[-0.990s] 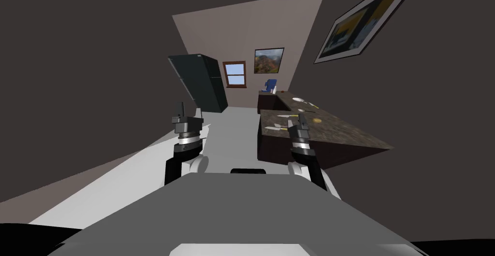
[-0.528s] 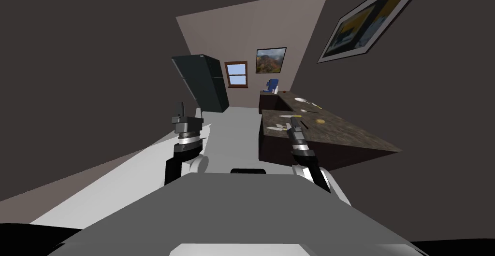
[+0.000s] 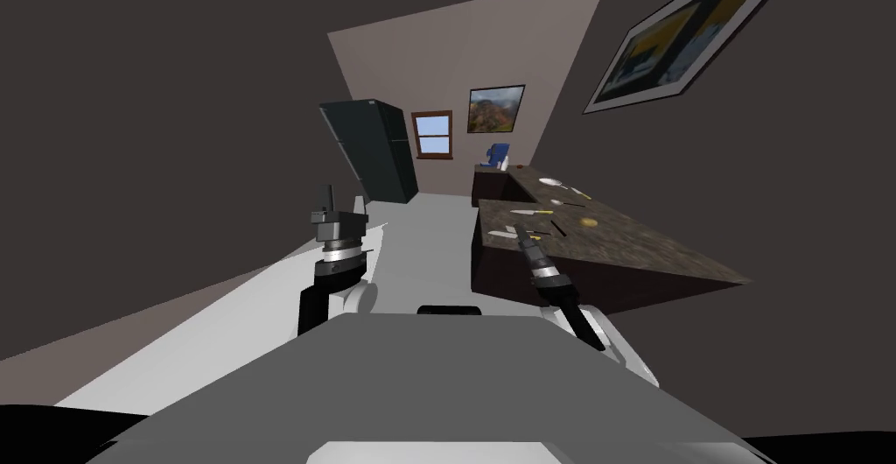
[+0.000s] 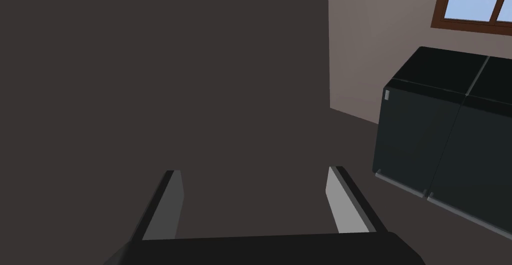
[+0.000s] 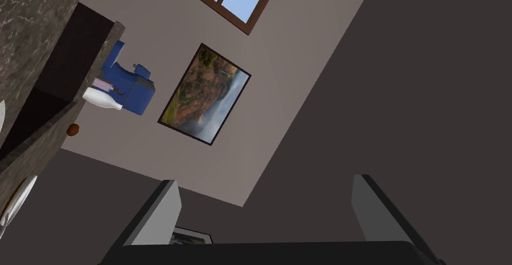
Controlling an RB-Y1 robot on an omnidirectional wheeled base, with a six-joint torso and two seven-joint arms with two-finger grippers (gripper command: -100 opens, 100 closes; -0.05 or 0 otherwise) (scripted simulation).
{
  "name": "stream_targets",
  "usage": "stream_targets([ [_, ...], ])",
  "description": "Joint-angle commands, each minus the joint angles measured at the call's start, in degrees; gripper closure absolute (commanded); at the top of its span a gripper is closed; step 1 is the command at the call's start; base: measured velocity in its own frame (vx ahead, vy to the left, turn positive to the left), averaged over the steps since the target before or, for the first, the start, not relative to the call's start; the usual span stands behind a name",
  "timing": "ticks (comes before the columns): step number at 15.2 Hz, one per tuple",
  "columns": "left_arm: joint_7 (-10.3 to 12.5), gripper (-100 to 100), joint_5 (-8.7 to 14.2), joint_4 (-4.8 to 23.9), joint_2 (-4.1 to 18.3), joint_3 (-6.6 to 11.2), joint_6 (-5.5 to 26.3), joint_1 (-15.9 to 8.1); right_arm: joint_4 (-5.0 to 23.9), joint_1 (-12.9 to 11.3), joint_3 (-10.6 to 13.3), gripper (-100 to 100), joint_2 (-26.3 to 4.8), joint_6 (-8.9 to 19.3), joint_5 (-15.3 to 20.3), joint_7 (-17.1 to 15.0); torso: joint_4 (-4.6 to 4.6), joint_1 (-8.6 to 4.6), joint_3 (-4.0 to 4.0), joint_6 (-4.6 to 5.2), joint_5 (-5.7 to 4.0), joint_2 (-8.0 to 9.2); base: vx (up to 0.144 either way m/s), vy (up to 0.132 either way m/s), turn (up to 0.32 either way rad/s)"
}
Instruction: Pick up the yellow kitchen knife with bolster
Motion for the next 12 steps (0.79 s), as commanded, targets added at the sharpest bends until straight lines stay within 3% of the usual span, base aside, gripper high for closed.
stream_targets([
  [1, 0.00, 0, 0.00, 0.00, 0.00, 0.00, 0.00, 0.00, 1.92, 0.10, -0.31, -100, -2.86, 0.14, 2.50, 1.93, 0.00, 0.00, 0.00, 0.00, 0.00, 0.00, 0.002, 0.039, 0.048],
  [2, 0.00, 0, 0.00, 0.00, 0.00, 0.00, 0.00, 0.00, 1.92, 0.10, -0.31, -100, -2.91, 0.14, 2.50, 1.93, 0.00, 0.00, 0.00, 0.00, 0.00, 0.00, -0.001, 0.035, 0.037],
  [3, 0.00, 0, 0.00, 0.00, 0.00, 0.00, 0.00, 0.00, 3.41, 0.24, -0.56, -100, -5.02, 0.14, 4.34, 3.34, 0.00, 0.00, 0.00, 0.00, 0.00, 0.01, 0.001, 0.044, 0.059],
  [4, 0.00, 0, 0.00, 0.00, 0.00, 0.00, 0.00, 0.00, 3.41, 0.24, -0.56, -100, -5.02, 0.14, 4.34, 3.34, 0.00, 0.01, 0.00, -0.01, 0.00, 0.01, 0.003, 0.044, 0.060],
  [9, 0.00, 0, 0.00, 0.00, 0.00, 0.00, 0.00, 0.00, 8.18, 0.59, -1.23, -100, -11.59, 0.12, 9.94, 7.74, 0.00, 0.02, 0.00, 0.00, 0.00, 0.01, 0.003, 0.041, 0.065],
  [12, 0.00, 0, 0.00, 0.00, 0.00, 0.00, 0.00, 0.00, 9.89, 0.67, -1.42, -100, -13.86, 0.10, 11.79, 9.25, 0.00, 0.02, 0.00, -0.01, 0.00, 0.00, 0.005, 0.040, 0.078],
])
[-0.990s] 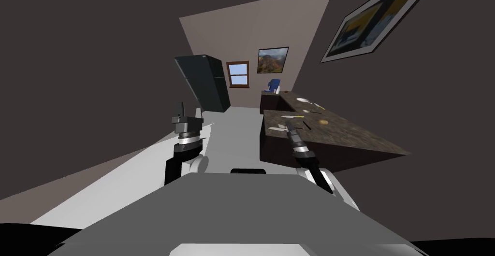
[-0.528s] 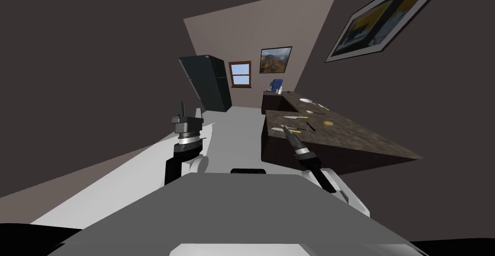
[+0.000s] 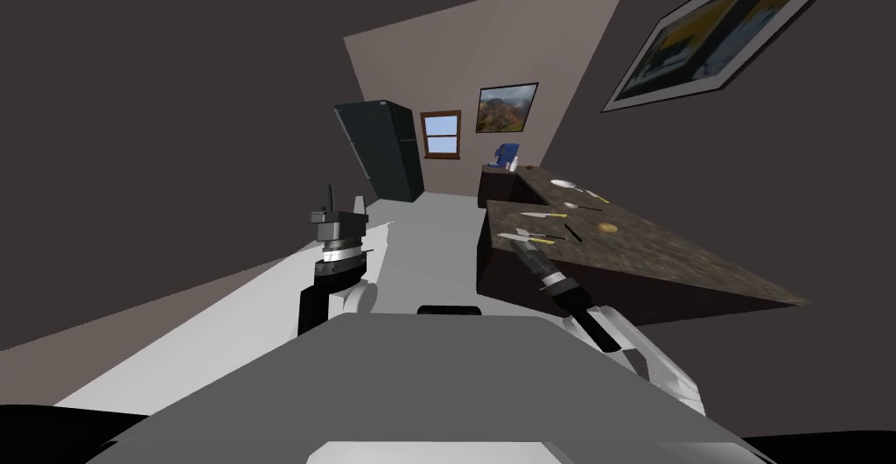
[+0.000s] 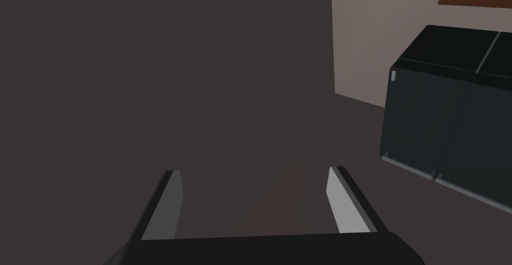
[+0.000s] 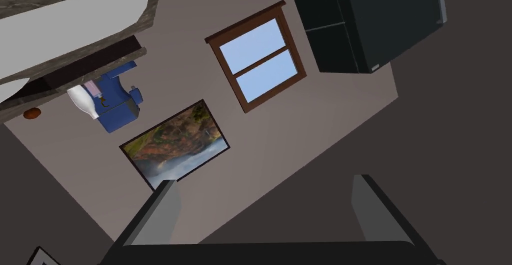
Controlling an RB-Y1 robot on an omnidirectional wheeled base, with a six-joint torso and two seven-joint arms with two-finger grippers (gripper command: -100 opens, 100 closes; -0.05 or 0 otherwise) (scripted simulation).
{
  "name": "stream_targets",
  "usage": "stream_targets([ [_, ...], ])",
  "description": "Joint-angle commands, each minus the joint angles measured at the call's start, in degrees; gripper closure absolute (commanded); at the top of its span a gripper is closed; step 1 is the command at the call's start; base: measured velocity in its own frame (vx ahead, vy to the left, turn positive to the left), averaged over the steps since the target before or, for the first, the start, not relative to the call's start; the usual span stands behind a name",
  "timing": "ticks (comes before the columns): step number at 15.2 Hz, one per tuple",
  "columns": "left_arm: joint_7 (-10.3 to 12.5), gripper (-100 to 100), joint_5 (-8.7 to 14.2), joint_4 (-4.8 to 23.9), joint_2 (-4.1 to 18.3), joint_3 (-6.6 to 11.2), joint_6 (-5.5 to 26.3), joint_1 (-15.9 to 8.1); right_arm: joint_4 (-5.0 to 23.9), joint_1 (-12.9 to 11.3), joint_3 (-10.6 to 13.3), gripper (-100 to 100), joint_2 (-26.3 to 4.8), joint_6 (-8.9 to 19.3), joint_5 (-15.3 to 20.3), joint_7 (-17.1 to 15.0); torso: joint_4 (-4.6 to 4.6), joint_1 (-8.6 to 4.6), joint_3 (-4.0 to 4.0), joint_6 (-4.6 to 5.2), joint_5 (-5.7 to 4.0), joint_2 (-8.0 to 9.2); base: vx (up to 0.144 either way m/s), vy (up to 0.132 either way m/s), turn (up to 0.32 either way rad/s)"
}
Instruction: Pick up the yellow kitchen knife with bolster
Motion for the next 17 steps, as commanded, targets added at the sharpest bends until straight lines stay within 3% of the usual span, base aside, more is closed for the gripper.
stream_targets([
  [1, 0.00, 0, 0.00, 0.00, 0.00, 0.00, 0.00, 0.00, 2.56, 0.23, -0.38, -100, -2.86, -0.31, 2.50, 2.23, 0.00, 0.00, 0.00, 0.00, 0.00, 0.00, 0.004, 0.043, 0.088],
  [8, 0.00, 0, 0.00, 0.00, 0.00, 0.00, 0.00, 0.00, 8.25, 0.28, -0.74, -100, -9.93, -0.41, 7.68, 6.81, 0.00, 0.00, -0.01, -0.02, 0.00, -0.01, 0.006, 0.041, 0.092],
  [9, 0.00, 0, 0.00, 0.00, 0.00, 0.00, 0.00, 0.00, 10.26, 0.26, -0.79, -100, -11.70, -0.45, 9.28, 8.32, 0.00, 0.00, 0.00, -0.01, 0.00, -0.01, 0.009, 0.038, 0.146],
  [10, 0.00, 0, 0.00, 0.00, 0.00, 0.00, 0.00, 0.00, 10.26, 0.26, -0.79, -100, -12.15, -0.45, 9.28, 8.32, 0.00, -0.01, -0.01, -0.03, 0.00, -0.02, 0.007, 0.034, 0.101],
  [17, 0.00, 0, 0.00, 0.00, 0.00, 0.00, 0.00, 0.00, 18.23, 0.03, -0.58, -100, -20.49, -0.72, 14.92, 14.12, 0.00, -0.03, 0.00, -0.01, -0.01, 0.00, 0.004, 0.035, 0.120],
])
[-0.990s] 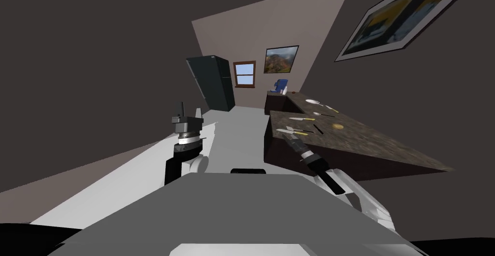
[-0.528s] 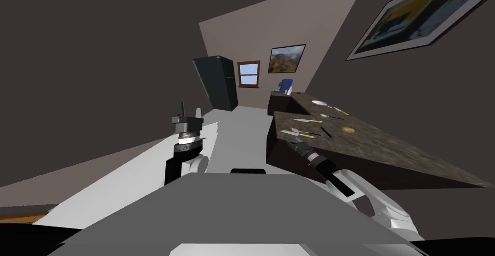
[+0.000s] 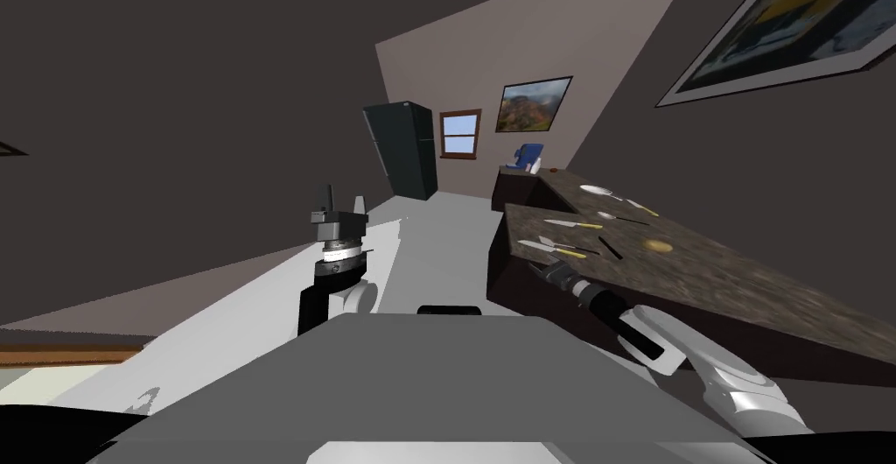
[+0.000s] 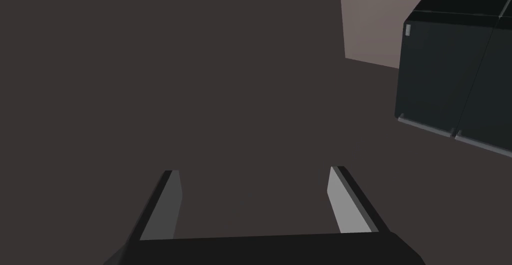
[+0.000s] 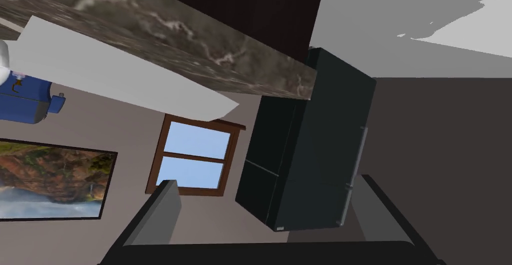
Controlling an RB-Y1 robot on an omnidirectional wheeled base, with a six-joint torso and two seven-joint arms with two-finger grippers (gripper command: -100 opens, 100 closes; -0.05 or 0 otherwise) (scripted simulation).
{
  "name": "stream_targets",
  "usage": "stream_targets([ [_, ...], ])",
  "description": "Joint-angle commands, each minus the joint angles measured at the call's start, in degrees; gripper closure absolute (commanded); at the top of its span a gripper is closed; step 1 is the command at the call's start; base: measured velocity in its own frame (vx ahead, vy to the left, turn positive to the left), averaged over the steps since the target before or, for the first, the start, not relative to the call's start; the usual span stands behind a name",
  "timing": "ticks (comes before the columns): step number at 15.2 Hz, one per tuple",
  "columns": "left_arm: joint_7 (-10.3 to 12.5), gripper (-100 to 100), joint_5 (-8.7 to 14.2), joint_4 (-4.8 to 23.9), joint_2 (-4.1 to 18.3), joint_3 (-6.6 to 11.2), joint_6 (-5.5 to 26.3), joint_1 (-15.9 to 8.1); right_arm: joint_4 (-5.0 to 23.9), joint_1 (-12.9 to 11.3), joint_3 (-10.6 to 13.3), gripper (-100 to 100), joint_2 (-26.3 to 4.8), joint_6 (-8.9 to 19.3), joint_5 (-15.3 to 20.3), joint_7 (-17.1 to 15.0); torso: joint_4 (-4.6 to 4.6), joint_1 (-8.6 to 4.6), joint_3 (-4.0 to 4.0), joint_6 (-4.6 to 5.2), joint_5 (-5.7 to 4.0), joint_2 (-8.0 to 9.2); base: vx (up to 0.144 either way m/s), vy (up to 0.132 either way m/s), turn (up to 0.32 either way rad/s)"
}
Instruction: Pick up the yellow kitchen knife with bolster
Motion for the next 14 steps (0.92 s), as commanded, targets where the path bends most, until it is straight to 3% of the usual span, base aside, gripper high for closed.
stream_targets([
  [1, 0.00, 0, 0.00, 0.00, 0.00, 0.00, 0.00, 0.00, 1.52, 0.43, -0.22, -100, -1.95, -0.20, 0.98, 1.28, 0.00, 0.00, 0.00, 0.00, 0.00, 0.00, 0.005, 0.032, 0.106],
  [7, 0.00, 0, 0.00, 0.00, 0.00, 0.00, 0.00, 0.00, 9.72, -0.11, 0.29, -100, -9.40, -0.50, 5.38, 6.47, 0.00, 0.03, 0.00, 0.01, 0.01, -0.01, 0.005, 0.035, 0.160],
  [12, 0.00, 0, 0.00, 0.00, 0.00, 0.00, 0.00, 0.00, 13.53, -0.42, 0.58, -100, -12.69, -0.66, 7.17, 8.75, 0.00, -0.01, 0.00, 0.00, 0.01, 0.00, 0.007, 0.025, 0.122],
  [14, 0.00, 0, 0.00, 0.00, 0.00, 0.00, 0.00, 0.00, 16.80, -0.72, 0.86, -100, -15.57, -0.80, 8.71, 10.78, 0.01, -0.02, 0.00, -0.01, 0.01, 0.00, 0.007, 0.027, 0.160],
])
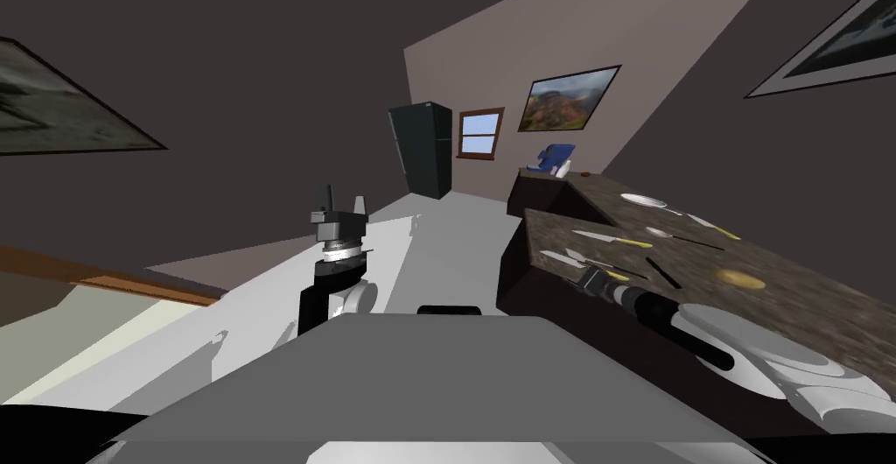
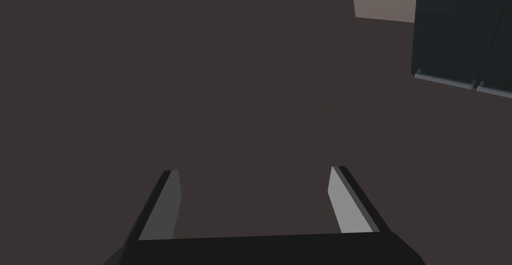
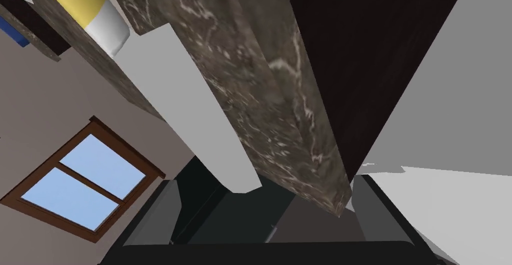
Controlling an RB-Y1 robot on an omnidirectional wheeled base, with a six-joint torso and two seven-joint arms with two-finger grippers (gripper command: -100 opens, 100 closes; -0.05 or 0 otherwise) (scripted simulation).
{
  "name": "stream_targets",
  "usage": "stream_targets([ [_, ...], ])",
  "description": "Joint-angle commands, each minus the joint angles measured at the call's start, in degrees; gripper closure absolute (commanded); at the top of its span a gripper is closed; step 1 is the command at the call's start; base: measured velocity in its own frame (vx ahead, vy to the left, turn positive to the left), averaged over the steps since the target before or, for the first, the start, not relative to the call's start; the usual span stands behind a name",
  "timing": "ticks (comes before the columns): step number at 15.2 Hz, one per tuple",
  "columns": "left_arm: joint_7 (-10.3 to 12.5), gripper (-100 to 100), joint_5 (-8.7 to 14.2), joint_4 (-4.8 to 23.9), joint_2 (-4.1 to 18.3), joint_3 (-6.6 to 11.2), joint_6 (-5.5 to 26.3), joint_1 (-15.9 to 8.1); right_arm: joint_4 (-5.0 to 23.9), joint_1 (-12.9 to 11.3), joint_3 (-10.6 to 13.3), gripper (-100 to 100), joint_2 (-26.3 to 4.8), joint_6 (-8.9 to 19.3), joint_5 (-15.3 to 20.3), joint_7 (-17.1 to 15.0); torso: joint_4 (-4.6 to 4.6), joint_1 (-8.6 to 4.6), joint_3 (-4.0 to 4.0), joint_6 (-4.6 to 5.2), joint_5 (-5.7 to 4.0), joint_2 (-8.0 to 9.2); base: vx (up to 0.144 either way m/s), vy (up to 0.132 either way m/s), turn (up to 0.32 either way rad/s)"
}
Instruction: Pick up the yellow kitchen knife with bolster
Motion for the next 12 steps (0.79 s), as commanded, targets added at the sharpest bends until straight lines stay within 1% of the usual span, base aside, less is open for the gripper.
stream_targets([
  [1, 0.00, 0, 0.00, 0.00, 0.00, 0.00, 0.00, 0.00, 1.14, 0.48, -0.10, -100, -1.80, 0.13, 0.72, 1.00, 0.00, 0.00, 0.00, 0.00, 0.00, 0.00, 0.009, 0.025, 0.136],
  [2, 0.00, 0, 0.00, 0.00, 0.00, 0.00, 0.00, 0.00, 2.66, 0.34, 0.03, -100, -3.08, 0.07, 1.39, 1.90, 0.00, 0.00, 0.00, 0.03, 0.00, 0.00, 0.008, 0.021, 0.127],
  [3, 0.00, 0, 0.00, 0.00, 0.00, 0.00, 0.00, 0.00, 2.66, 0.34, 0.03, -100, -3.08, 0.07, 1.39, 1.90, 0.00, -0.01, 0.00, 0.02, 0.00, 0.01, 0.006, 0.017, 0.090],
  [6, 0.00, 0, 0.00, 0.00, 0.00, 0.00, 0.00, 0.00, 6.34, 0.01, 0.43, -100, -6.19, -0.09, 3.04, 4.11, 0.00, -0.02, 0.00, 0.02, 0.00, 0.01, 0.011, 0.020, 0.127],
  [7, 0.00, 0, 0.00, 0.00, 0.00, 0.00, 0.00, 0.00, 6.34, 0.01, 0.43, -100, -6.19, -0.09, 3.04, 4.11, 0.00, -0.01, -0.01, 0.00, 0.01, -0.02, 0.019, 0.015, 0.119],
  [8, 0.00, 0, 0.00, 0.00, 0.00, 0.00, 0.00, 0.00, 8.01, -0.11, 0.69, -100, -7.65, -0.16, 3.81, 5.12, -0.01, -0.02, -0.02, 0.03, -0.01, -0.03, 0.025, 0.015, 0.152],
  [10, 0.00, 0, 0.00, 0.00, 0.00, 0.00, 0.00, 0.00, 9.16, -0.16, 0.95, -100, -8.63, -0.21, 4.35, 5.80, -0.01, -0.04, -0.04, 0.02, 0.00, -0.07, 0.035, 0.007, 0.141],
  [11, 0.00, 0, 0.00, 0.00, 0.00, 0.00, 0.00, 0.01, 7.93, 0.05, 0.92, -100, -8.13, 0.05, 3.99, 5.04, -0.02, -0.05, -0.05, 0.02, 0.00, -0.09, 0.023, -0.003, 0.040],
  [12, 0.00, 0, 0.00, 0.00, 0.00, 0.01, 0.00, 0.01, 8.37, -0.38, 1.58, -100, -6.78, 1.17, 4.39, 5.71, -0.02, -0.07, -0.04, 0.04, -0.02, -0.07, 0.036, -0.027, 0.077],
])
